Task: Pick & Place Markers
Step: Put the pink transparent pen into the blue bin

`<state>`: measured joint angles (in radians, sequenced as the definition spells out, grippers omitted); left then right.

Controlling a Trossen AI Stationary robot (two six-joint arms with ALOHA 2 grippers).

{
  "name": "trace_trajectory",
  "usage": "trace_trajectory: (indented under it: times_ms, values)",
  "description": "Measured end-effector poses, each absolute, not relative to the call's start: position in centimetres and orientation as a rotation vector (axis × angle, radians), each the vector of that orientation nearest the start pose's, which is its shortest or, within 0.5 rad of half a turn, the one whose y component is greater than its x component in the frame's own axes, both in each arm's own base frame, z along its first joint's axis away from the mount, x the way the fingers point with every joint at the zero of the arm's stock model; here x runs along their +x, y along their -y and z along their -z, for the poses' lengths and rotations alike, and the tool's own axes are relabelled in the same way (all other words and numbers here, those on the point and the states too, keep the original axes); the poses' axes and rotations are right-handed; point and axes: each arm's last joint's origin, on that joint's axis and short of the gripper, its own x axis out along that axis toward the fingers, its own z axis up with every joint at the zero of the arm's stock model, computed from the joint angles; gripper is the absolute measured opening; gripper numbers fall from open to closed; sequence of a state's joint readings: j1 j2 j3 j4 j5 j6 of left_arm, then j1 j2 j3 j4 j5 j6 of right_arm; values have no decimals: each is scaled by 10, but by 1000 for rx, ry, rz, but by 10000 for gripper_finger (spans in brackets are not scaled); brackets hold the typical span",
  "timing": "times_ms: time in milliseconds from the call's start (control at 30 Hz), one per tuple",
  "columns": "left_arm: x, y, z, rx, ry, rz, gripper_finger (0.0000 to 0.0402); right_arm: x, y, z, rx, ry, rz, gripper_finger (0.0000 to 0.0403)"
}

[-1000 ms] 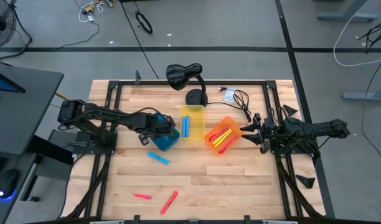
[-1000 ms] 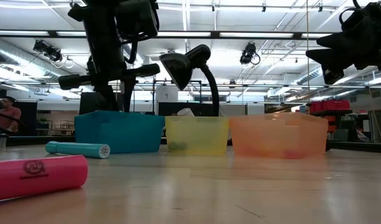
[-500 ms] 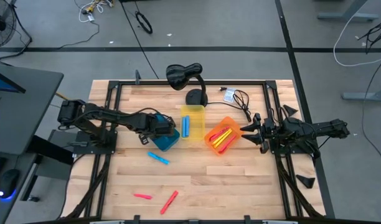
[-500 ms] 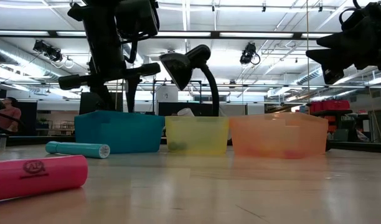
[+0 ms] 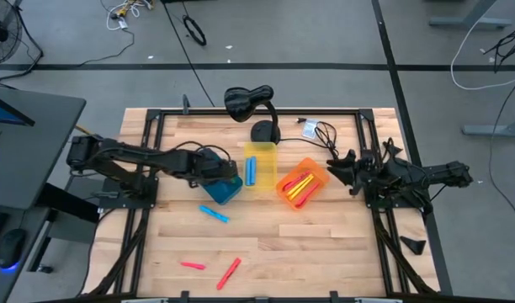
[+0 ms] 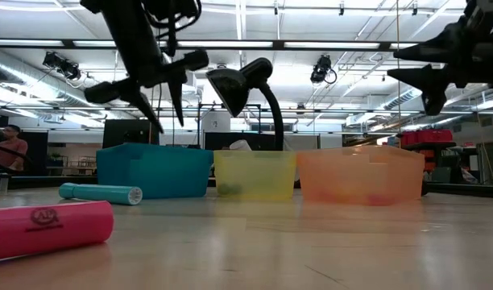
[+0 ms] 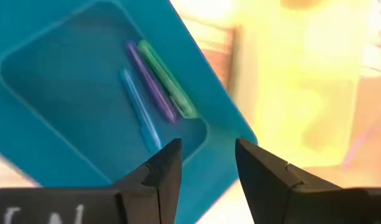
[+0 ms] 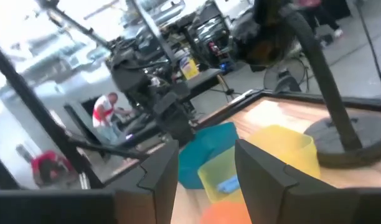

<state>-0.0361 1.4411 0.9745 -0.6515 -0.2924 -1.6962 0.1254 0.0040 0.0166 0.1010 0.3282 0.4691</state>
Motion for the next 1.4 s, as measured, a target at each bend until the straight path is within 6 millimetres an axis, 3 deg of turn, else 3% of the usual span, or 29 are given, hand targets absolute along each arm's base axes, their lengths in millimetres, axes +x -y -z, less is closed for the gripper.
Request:
trace_trajectory:
  times_ms: [233,567,933,1400]
  values:
    - [268,5,-238,-1416,-597,-986,156,95,-2,-179,539,168,189,160]
    - [276,14,-248,-1300,-778,-588,154,95,-2,-179,537,171,189,160]
    - [278,21,-249,-1159,-809,-473,149,96,-2,-178,534,159,197,160]
    - [277,30,-249,-1164,-853,-421,149,101,3,-168,510,61,270,160]
